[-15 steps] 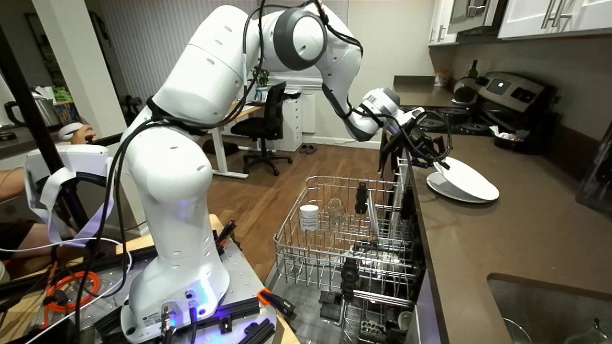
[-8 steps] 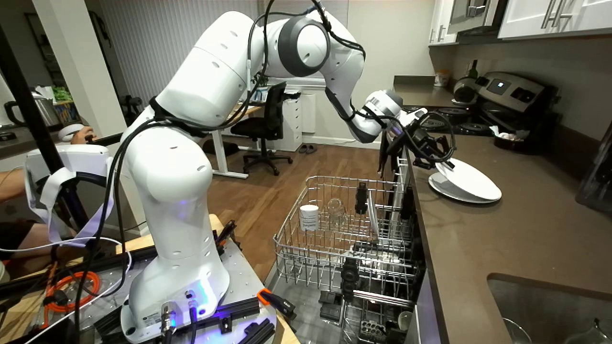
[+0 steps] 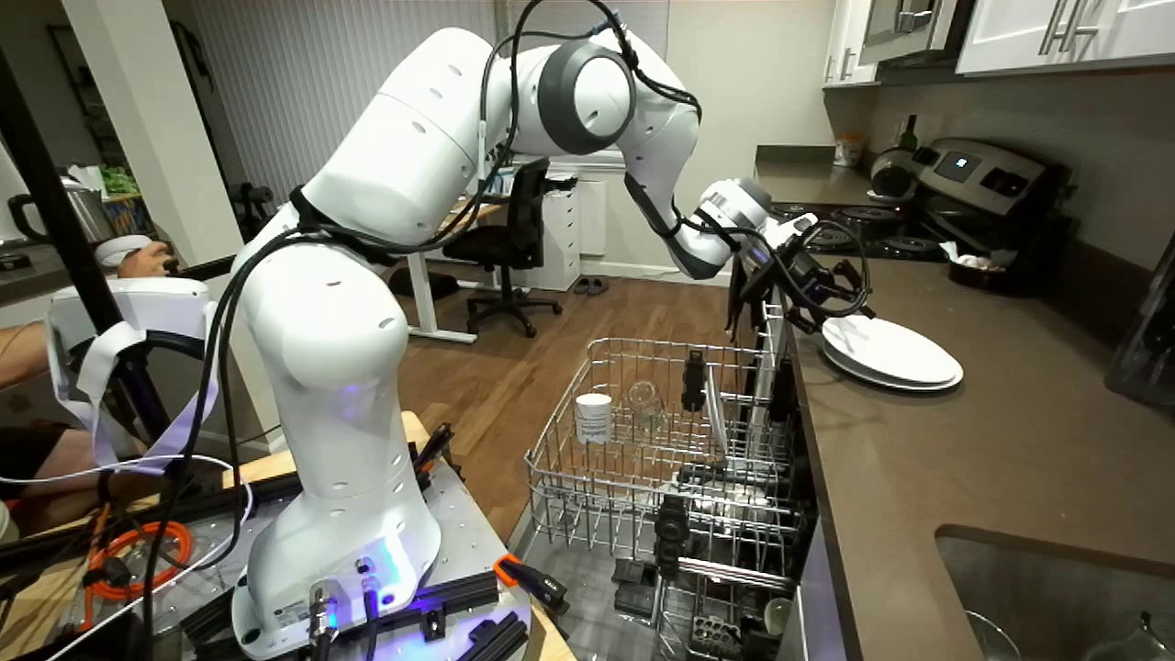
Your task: Pick up the white plate on the right side of the dishwasher and put it on top of the plate on the counter
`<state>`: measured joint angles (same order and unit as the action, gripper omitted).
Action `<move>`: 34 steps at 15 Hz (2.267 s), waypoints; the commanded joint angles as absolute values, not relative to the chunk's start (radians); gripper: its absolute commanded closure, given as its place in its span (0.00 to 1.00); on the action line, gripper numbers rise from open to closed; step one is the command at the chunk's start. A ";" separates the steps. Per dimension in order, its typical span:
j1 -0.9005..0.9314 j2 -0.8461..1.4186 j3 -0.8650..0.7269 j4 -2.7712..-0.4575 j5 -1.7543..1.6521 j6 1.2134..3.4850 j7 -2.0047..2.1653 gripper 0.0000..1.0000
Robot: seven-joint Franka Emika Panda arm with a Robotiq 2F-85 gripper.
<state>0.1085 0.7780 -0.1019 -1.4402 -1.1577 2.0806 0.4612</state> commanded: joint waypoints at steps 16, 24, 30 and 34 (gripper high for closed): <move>0.072 0.724 -0.048 -1.457 -1.027 2.103 0.320 0.03; 0.060 0.713 -0.055 -1.456 -0.951 2.115 0.265 0.00; 0.056 0.701 -0.055 -1.457 -0.902 2.138 0.232 0.00; 0.059 0.692 -0.058 -1.460 -0.874 2.150 0.209 0.00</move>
<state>0.0712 0.7283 -0.0661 -1.4368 -0.9130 2.1310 0.2662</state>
